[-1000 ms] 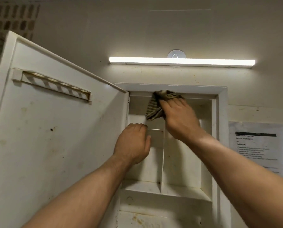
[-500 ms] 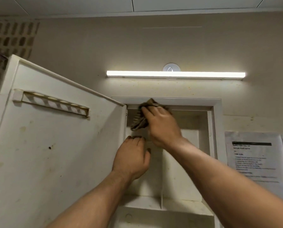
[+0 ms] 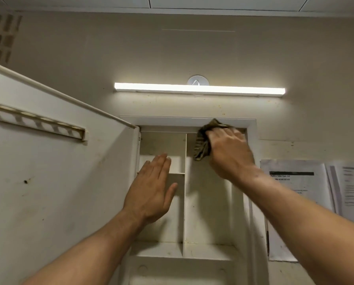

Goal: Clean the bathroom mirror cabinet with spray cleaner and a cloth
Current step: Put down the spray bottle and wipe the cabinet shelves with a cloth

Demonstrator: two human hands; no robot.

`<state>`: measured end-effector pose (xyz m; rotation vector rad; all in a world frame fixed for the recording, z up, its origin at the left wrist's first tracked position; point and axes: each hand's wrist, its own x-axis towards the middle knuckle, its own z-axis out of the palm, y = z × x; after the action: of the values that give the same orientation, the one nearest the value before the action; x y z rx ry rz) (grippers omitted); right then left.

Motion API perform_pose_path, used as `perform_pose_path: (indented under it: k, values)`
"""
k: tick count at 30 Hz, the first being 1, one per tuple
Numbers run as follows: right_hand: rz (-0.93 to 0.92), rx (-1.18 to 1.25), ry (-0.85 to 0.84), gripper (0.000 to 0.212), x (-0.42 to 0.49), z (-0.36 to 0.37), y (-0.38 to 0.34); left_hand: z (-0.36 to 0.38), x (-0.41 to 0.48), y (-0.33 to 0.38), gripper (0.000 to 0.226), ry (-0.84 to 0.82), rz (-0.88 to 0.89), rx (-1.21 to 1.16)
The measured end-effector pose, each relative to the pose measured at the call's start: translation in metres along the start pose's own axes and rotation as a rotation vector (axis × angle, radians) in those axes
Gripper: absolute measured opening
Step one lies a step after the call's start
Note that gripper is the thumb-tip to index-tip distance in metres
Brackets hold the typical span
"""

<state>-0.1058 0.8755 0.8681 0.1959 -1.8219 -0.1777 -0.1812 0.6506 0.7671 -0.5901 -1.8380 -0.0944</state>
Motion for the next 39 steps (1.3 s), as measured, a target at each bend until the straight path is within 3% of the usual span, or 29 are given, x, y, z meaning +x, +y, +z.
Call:
perform_pose_path:
  k: [4,10,15,18,24,29,33,39]
  values:
    - [0.157,-0.247,-0.055,0.023,0.003,-0.023,0.025,-0.004,0.02,0.022,0.075,-0.045,0.136,0.012]
    - [0.113,-0.312,-0.128,0.044,-0.024,-0.02,0.034,0.005,0.043,0.055,0.073,-0.042,0.094,-0.023]
    - [0.296,-0.092,-0.069,0.04,-0.042,-0.017,0.041,0.021,0.039,0.052,0.074,-0.069,0.085,-0.009]
    - [0.265,-0.011,-0.1,0.035,-0.073,-0.012,0.047,0.028,0.038,0.052,0.075,-0.049,0.078,-0.037]
    - [0.302,0.156,-0.072,0.066,-0.031,-0.001,0.063,0.031,0.049,0.06,0.076,0.049,0.041,-0.14]
    - [0.322,0.1,-0.083,0.069,0.014,0.002,0.07,0.042,0.049,0.063,0.075,0.095,0.039,-0.115]
    - [0.357,0.26,-0.031,0.072,-0.018,0.006,0.058,0.046,0.049,0.066,0.076,0.12,0.02,-0.091]
    - [0.494,0.301,-0.162,0.076,-0.083,0.013,0.043,0.047,0.049,0.069,0.076,0.116,-0.002,-0.077]
